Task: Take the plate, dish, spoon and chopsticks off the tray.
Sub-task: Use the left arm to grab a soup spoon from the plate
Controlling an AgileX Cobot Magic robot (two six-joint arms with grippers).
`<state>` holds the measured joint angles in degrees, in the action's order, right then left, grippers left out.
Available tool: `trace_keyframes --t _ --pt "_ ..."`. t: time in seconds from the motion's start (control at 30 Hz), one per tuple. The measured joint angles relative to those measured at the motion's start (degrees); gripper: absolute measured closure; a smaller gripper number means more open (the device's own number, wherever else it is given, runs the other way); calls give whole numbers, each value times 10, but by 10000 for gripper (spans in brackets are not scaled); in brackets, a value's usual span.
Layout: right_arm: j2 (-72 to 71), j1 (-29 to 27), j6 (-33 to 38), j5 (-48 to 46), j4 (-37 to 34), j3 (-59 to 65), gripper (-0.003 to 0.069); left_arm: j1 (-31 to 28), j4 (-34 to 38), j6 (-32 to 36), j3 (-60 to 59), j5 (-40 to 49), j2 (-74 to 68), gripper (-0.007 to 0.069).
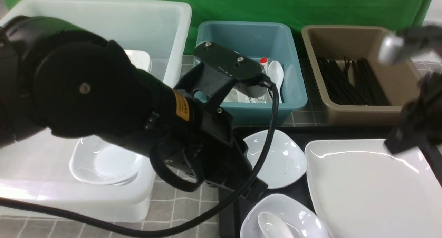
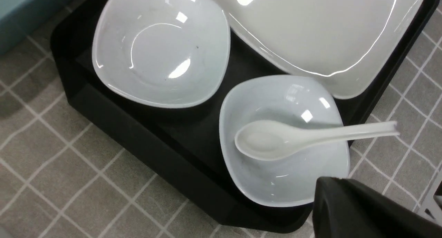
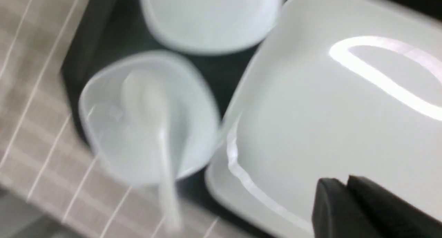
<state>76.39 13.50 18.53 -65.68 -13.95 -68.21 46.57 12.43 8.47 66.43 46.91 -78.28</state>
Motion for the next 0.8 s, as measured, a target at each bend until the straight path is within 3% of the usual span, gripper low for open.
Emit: trace_keyframes --t 0.03,0.07,0.1,0.17,0.3,0.43,0.63,0.8 --pt "-2 5 -2 1 -1 9 520 0 0 4 0 0 0 624" --pt "-24 27 -17 11 0 47 455 0 8 64 0 0 -6 624" --pt "-25 29 -19 12 0 51 448 0 11 71 0 0 -7 624" --pt "-44 45 -40 13 1 80 395 0 47 146 0 2 -24 622" --pt "-79 50 -58 15 14 104 369 8 102 201 0 -12 -73 606" --pt "-117 50 -88 19 44 107 366 34 109 266 0 -30 -147 512" --pt "-155 50 -113 24 88 107 365 96 84 340 0 -81 -225 237" --pt "-159 50 -133 22 94 107 365 122 50 351 0 -149 -251 52"
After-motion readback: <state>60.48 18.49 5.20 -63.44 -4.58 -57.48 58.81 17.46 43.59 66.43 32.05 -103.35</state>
